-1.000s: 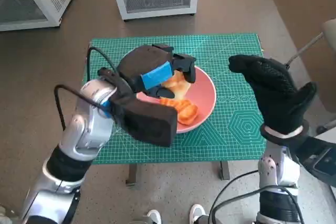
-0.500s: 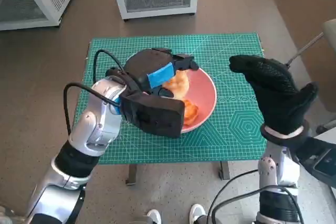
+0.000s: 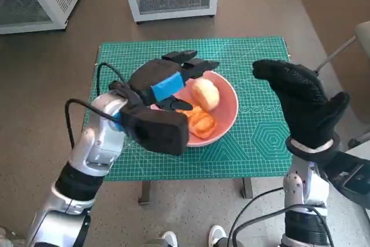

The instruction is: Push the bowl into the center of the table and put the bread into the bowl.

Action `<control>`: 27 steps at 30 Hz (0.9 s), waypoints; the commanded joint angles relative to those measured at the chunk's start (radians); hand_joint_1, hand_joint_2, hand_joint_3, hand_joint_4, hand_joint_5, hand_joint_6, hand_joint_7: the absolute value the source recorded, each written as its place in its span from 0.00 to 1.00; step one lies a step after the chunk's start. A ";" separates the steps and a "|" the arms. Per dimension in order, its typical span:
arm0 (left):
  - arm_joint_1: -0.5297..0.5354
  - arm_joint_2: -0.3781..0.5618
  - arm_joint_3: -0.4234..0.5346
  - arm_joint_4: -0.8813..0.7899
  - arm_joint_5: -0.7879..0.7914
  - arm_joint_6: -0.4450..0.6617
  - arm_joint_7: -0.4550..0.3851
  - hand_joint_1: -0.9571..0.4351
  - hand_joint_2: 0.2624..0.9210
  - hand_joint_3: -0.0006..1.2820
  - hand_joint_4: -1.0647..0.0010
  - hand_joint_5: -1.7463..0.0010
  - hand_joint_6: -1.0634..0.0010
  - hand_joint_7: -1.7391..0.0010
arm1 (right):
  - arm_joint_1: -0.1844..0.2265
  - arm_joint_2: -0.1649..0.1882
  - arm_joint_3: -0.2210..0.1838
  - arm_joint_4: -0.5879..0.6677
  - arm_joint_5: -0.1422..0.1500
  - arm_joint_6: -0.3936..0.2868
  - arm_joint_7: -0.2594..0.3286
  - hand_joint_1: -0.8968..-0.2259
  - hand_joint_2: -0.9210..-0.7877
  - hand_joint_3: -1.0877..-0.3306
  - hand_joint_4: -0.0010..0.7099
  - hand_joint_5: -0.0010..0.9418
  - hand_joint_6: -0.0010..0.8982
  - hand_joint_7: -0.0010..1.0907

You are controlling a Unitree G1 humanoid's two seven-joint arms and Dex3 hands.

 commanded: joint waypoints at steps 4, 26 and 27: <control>0.065 0.007 0.083 -0.070 -0.122 -0.022 -0.004 0.40 0.98 0.00 1.00 1.00 0.86 0.97 | -0.004 -0.006 0.005 -0.003 -0.025 0.011 -0.030 0.79 0.00 0.80 0.86 0.01 0.16 0.62; 0.187 -0.231 0.359 -0.005 -0.556 -0.450 0.228 0.28 1.00 0.26 0.86 0.95 0.99 0.68 | -0.090 -0.032 0.000 -0.061 -0.154 0.018 -0.196 0.78 0.00 0.86 0.62 0.00 0.18 0.61; 0.191 -0.236 0.361 -0.002 -0.563 -0.459 0.230 0.26 1.00 0.28 0.85 0.95 0.99 0.68 | -0.094 -0.032 0.000 -0.057 -0.159 0.014 -0.200 0.78 0.00 0.86 0.61 0.00 0.19 0.61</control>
